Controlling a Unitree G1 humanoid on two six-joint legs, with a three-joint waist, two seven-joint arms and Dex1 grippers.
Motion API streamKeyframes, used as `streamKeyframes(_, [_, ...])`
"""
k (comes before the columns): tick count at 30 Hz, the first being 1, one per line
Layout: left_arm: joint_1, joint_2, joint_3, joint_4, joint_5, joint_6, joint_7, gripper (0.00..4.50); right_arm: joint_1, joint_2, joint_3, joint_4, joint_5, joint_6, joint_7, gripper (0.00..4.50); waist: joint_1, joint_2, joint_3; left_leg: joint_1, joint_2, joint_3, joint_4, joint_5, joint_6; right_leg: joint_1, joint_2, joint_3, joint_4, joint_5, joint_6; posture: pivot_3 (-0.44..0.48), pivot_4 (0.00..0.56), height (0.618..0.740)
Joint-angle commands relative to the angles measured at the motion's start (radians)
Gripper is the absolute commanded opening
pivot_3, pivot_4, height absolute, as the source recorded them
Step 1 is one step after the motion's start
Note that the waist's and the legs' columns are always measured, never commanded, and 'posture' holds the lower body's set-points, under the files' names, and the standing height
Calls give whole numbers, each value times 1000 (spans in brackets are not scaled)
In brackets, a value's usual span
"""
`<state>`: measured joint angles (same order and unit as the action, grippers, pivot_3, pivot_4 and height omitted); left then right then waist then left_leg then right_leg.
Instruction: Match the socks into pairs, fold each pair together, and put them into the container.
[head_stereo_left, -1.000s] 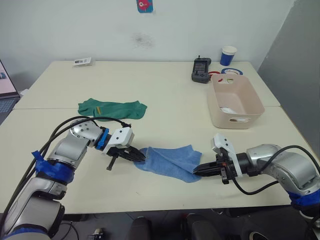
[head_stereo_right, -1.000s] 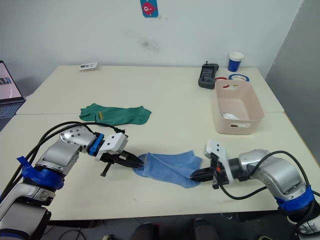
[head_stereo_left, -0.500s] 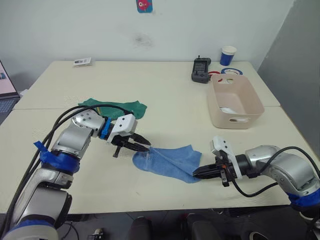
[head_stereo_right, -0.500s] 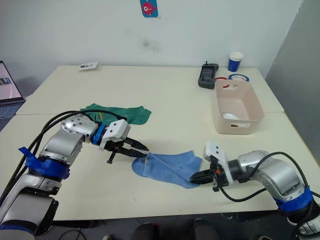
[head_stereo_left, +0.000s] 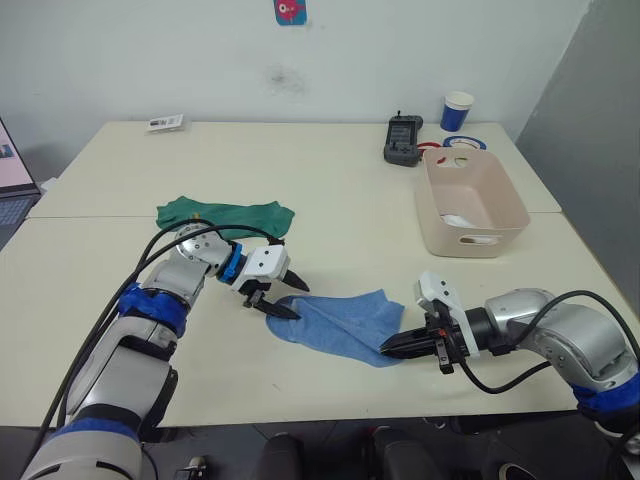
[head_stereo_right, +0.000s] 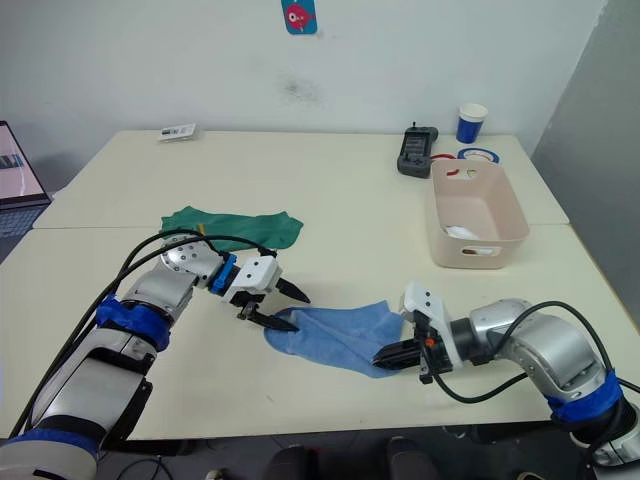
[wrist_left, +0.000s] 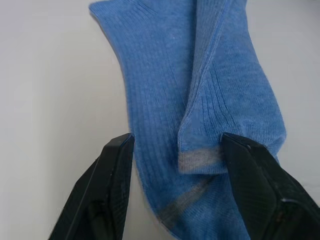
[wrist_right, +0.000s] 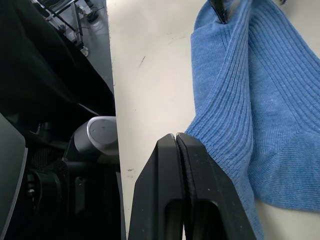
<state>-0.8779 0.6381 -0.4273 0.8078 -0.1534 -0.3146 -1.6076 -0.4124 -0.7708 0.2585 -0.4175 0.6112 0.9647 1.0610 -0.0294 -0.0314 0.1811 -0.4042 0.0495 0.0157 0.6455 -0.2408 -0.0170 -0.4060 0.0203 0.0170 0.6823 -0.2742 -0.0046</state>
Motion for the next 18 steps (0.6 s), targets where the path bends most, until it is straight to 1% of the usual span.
streamKeyframes(1, [-22, 49, -43, -38, -67, 28, -7, 1712, -15, 3, -13, -28, 16, 4, -7, 0, -1, 0, 0, 0, 0, 0, 0, 0, 0, 0, 0, 0, 0, 0, 0, 0, 150, 740])
streamKeyframes(6, [-11, 105, -77, -107, -139, 83, -7, 106, -14, 0, -22, -3, 7, -5, -12, 0, 0, 0, 0, 0, 0, -2, 0, 0, 0, 0, 0, -1, 0, 0, 0, 0, 150, 740])
streamKeyframes(7, [-8, 117, -83, -119, -146, 87, -7, 44, -14, -1, -24, 3, 6, -7, -13, 0, 0, 0, 0, 0, 0, -2, 0, 0, 0, 0, 0, -1, 0, 0, 0, 0, 150, 740])
streamKeyframes(11, [28, 177, -86, -186, -188, 123, -7, 44, -27, 3, -42, 48, 2, -18, -17, 0, -1, 0, 0, 0, 0, -2, 0, 0, 0, 0, -1, 0, 0, 0, 0, 0, 150, 740])
streamKeyframes(14, [56, 200, -45, -242, -214, 179, -7, 44, -34, 7, -63, 59, 12, -14, -26, 0, -1, 0, 0, 0, 0, -3, 0, 0, 0, 0, -1, 0, 0, 0, 0, 0, 150, 740])
streamKeyframes(18, [153, 284, 60, -471, -294, 369, -7, 44, -50, 32, -171, -14, 141, 99, -75, 0, -4, 0, 0, 0, 0, -5, 0, 0, 0, 0, -1, 0, 0, 0, 0, 0, 150, 740])
